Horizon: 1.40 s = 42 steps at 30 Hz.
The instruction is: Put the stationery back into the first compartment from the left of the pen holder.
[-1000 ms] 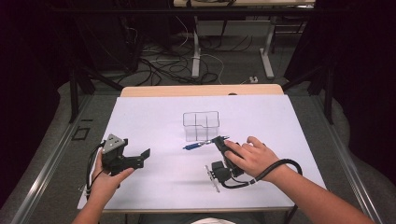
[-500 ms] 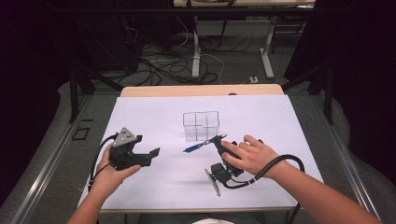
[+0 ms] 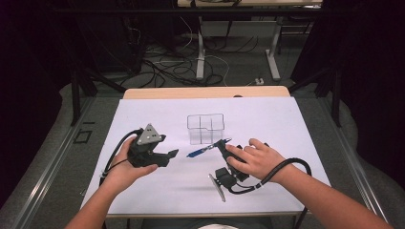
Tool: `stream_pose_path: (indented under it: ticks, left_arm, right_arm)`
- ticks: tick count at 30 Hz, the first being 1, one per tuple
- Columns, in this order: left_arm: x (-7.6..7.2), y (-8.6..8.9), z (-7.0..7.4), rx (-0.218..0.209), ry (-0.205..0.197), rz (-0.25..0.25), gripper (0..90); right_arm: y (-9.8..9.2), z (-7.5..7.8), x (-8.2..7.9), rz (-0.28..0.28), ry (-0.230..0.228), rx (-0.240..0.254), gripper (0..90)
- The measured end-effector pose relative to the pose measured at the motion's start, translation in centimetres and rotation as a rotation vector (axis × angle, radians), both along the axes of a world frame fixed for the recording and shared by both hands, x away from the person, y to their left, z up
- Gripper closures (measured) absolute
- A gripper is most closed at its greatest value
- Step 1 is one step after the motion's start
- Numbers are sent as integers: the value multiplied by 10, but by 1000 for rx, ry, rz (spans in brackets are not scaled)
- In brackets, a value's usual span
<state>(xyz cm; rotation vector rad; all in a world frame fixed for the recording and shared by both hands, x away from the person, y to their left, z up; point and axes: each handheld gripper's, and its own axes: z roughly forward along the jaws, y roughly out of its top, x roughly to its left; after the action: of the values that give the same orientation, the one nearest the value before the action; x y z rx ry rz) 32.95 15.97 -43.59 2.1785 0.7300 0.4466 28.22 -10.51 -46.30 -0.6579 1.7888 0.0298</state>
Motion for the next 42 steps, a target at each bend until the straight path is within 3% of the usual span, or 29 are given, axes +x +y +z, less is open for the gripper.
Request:
stream_pose_path:
  ticks: [8, 10, 14, 15, 21, 26, 27, 28, 33, 37, 41, 42]
  left_arm:
    - [3, -20, 9, 56, 17, -66, 342]
    - [3, -26, 9, 52, -1, -71, 343]
    - [3, -33, 14, 82, 6, -108, 386]
    - [4, -35, 15, 82, 6, -113, 394]
    - [4, -47, 16, 67, 45, -128, 451]
    - [5, -57, 13, 127, 72, -172, 491]
    - [4, -59, 12, 138, 75, -182, 497]
    - [4, -61, 11, 145, 76, -189, 502]
    - [4, -71, 7, 196, 75, -222, 537]
    - [4, -78, 8, 215, 87, -236, 581]
    - [4, -85, 9, 223, 90, -248, 615]
    - [5, -87, 10, 242, 90, -256, 624]
  right_arm:
    - [2, 0, -2, 9, 2, 1, 799]
    - [2, 0, -2, 13, -1, -5, 799]
    - [3, 0, -3, 21, -5, -16, 799]
    - [3, -1, -3, 23, 0, 1, 799]
    - [3, 0, -4, 21, -4, -9, 799]
    - [4, -1, -4, 20, 0, -8, 799]
    - [3, -2, -5, 0, 2, -2, 799]
    - [5, -1, -4, 30, -8, -14, 799]
    - [6, -3, -4, 24, 0, -14, 799]
    - [8, -3, -4, 60, -9, -36, 799]
    - [7, -4, -5, 40, -3, -31, 799]
    - [8, -4, -5, 43, -4, -35, 799]
